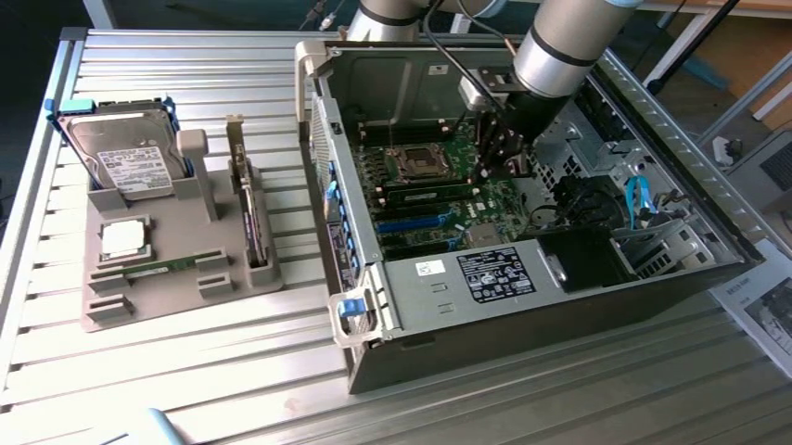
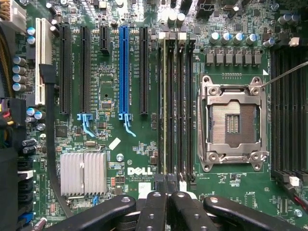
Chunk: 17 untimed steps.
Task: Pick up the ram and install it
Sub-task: 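Press down the ram until it locks into place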
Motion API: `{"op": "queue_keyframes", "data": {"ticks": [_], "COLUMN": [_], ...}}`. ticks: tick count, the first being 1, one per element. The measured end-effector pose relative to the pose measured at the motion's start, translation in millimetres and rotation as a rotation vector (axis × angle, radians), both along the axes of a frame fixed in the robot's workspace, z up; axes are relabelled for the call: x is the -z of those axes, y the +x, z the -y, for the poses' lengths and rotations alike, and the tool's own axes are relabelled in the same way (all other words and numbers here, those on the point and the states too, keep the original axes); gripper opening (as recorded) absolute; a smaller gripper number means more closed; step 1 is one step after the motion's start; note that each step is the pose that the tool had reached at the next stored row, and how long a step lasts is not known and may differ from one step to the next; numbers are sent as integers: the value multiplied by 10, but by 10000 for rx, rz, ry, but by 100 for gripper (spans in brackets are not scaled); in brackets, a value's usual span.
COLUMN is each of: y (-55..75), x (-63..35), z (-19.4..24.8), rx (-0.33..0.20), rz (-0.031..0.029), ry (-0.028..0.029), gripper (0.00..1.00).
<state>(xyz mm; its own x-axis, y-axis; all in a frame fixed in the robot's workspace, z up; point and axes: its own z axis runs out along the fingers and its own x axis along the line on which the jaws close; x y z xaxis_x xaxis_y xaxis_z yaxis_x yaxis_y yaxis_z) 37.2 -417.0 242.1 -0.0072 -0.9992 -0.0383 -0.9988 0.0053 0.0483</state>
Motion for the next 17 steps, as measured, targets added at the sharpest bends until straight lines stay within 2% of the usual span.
{"op": "queue_keyframes", "data": {"ticks": [17], "y": [0], "x": [69], "z": [0], "rx": [0], "rz": [0], "ry": [-1], "gripper": [10]}}
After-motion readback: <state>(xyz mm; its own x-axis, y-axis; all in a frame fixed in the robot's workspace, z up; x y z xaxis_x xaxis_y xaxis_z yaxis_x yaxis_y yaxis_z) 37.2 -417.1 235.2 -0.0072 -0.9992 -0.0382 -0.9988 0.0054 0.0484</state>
